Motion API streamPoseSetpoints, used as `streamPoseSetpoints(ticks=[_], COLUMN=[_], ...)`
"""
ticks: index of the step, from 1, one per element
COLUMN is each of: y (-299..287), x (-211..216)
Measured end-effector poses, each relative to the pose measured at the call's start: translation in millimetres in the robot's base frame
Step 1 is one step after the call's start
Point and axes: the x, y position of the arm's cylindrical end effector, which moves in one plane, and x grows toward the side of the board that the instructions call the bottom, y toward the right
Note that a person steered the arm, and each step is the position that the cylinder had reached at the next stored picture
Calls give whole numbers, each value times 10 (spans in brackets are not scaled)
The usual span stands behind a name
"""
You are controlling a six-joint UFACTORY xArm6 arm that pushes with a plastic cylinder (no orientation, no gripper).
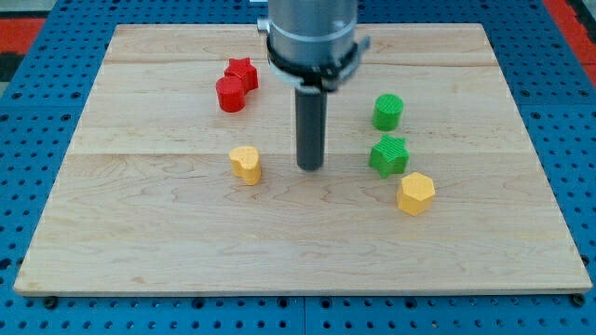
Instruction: Move the yellow heart to the top of green circle
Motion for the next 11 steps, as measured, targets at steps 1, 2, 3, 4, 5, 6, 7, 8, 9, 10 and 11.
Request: streamPoseSetpoints(ticks=[1,2,3,4,5,6,7,8,9,10,11], y=[-795,-883,-785,-835,-1008,-925,-345,58,301,503,591], x=[126,-261,-629,-894,-995,-1264,-1292,-1402,-1607,-1714,-1714])
